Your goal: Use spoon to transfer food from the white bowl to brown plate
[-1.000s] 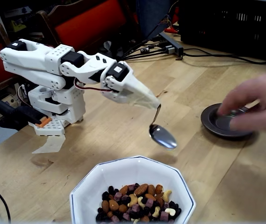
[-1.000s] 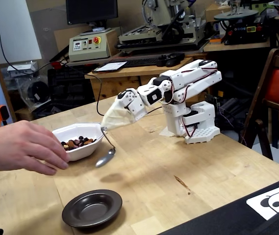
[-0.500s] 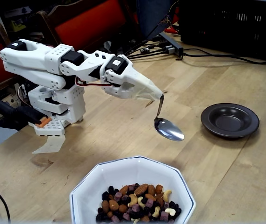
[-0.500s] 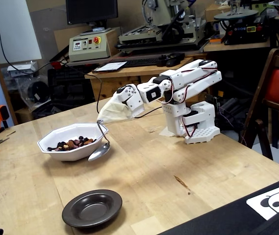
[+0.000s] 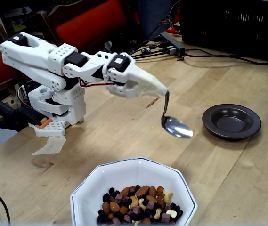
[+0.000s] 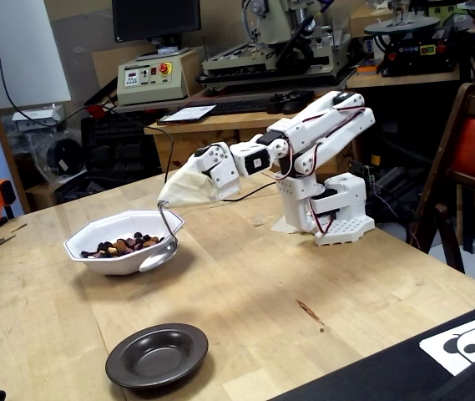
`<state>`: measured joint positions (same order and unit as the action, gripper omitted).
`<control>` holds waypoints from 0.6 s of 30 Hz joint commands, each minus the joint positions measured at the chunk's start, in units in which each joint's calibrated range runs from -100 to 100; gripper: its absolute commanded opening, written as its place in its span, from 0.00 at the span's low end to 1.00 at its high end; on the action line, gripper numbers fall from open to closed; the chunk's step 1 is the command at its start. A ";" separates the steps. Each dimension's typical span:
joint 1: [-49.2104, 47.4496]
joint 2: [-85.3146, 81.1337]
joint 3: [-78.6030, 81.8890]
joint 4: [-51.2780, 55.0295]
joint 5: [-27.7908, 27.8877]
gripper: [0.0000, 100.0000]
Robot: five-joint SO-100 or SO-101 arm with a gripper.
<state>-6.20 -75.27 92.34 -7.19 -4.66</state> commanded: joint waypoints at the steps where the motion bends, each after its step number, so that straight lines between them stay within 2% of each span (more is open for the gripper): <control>1: -0.24 8.05 -10.84 -3.25 -0.05 0.03; 8: -0.24 19.09 -14.46 -15.98 -0.05 0.03; 18: -0.24 32.01 -7.38 -38.27 -0.05 0.03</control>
<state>-6.20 -45.81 84.60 -36.41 -4.66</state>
